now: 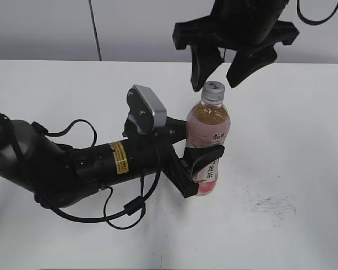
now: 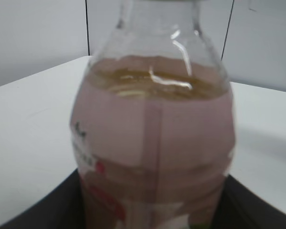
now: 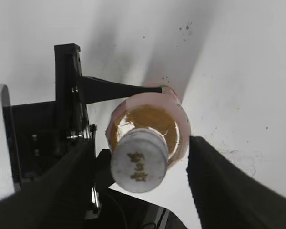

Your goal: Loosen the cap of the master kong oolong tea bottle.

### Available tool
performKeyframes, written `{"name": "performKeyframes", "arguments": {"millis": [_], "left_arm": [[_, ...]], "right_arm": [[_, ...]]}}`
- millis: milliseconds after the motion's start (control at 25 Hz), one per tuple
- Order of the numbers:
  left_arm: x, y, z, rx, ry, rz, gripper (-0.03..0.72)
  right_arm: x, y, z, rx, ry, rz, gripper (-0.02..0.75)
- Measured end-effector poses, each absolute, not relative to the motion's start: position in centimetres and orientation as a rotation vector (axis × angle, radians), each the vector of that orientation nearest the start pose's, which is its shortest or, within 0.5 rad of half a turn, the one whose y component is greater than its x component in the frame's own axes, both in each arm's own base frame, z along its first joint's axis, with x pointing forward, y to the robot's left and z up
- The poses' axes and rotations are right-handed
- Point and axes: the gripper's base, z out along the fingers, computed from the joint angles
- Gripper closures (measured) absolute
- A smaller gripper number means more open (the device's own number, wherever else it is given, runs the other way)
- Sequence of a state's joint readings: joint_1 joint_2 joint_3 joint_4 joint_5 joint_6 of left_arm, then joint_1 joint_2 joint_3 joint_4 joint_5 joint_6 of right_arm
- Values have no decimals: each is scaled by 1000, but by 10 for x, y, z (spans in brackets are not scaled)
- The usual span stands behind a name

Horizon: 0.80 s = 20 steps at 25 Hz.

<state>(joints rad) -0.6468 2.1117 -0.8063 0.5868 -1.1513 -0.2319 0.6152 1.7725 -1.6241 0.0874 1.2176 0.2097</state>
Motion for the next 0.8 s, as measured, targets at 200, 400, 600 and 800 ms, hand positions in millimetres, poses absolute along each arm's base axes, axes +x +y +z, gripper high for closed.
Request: {"name": "performKeyframes", "arguments": {"millis": [200, 400, 600, 800], "left_arm": [[262, -256, 107, 960, 1493, -902, 293], [263, -256, 106, 960, 1493, -902, 293], [263, -256, 106, 960, 1493, -902, 293], [263, -256, 106, 962, 1490, -900, 293]], "right_arm": [[298, 223, 305, -547, 2872, 310, 293], [298, 222, 305, -613, 2854, 291, 466], [298, 222, 305, -1020, 2712, 240, 466], [298, 222, 305, -1805, 2223, 120, 466]]}}
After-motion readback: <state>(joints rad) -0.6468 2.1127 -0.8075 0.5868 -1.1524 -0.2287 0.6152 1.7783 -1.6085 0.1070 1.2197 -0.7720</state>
